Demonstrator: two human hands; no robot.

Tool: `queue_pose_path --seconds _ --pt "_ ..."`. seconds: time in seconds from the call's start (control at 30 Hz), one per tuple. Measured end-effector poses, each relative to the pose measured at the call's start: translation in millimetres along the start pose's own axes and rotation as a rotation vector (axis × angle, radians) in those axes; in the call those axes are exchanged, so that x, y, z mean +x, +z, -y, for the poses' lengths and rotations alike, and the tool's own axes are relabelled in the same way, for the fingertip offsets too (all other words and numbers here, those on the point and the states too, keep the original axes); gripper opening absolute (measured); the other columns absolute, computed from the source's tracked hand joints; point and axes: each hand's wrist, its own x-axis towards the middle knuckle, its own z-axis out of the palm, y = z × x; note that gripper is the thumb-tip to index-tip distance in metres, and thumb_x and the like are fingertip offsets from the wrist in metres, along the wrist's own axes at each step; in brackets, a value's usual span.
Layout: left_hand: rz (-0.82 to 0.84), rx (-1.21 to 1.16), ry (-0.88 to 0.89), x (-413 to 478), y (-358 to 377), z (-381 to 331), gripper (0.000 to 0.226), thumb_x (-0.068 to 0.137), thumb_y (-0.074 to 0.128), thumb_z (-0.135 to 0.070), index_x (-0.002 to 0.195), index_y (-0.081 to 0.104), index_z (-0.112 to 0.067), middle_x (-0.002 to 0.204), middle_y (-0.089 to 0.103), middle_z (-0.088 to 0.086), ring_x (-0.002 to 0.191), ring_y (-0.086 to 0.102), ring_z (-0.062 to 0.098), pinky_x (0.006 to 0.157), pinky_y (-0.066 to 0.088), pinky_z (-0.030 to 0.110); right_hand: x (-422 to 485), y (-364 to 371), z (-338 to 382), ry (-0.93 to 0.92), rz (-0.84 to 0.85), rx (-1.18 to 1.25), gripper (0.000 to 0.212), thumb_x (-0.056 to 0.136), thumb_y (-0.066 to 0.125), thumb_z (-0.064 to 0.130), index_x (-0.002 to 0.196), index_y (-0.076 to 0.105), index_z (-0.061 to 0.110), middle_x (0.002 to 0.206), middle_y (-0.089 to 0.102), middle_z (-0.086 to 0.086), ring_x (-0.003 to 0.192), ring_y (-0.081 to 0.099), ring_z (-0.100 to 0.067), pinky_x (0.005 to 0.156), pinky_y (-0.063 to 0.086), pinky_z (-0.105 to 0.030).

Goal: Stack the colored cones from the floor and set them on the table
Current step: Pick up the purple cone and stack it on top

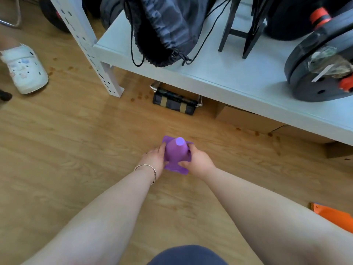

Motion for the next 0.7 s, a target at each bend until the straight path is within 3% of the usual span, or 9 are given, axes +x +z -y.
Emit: queue_pose_path --seconds 0.3,0.47,0.7 --pt "0.021 -0.201 0.072 -8 -8 -57 0.057 0.093 0.053 -0.021 0.145 0.029 -0.016 0.131 0.058 0.014 0.117 0.057 0.034 0.095 0.046 0.04 -28 -29 -40 -0.022 -0.066 0.17 0.069 0.085 0.069 0.04 0.143 0.038 0.022 0.128 0.064 -0.004 0.119 0.06 -0.026 0.094 0.049 -0.035" --pt "0.006 -0.187 0.121 -13 -1 -96 0.052 0.091 0.057 -0.02 0.14 0.038 -0.018 0.129 0.062 0.01 0.117 0.058 0.031 0.096 0.047 0.042 -48 -39 -75 -0.004 -0.082 0.232 0.065 0.086 0.068 0.037 0.143 0.039 0.022 0.13 0.063 -0.003 0.12 0.059 -0.024 0.096 0.049 -0.035" --pt "0.041 -0.076 0.176 -26 9 -146 0.045 0.085 0.065 -0.03 0.127 0.051 -0.022 0.118 0.069 0.001 0.107 0.063 0.028 0.087 0.051 0.038 -84 -51 -130 -0.017 -0.08 0.302 0.065 0.088 0.068 0.032 0.146 0.039 0.025 0.128 0.064 0.0 0.118 0.06 -0.018 0.087 0.041 -0.022"
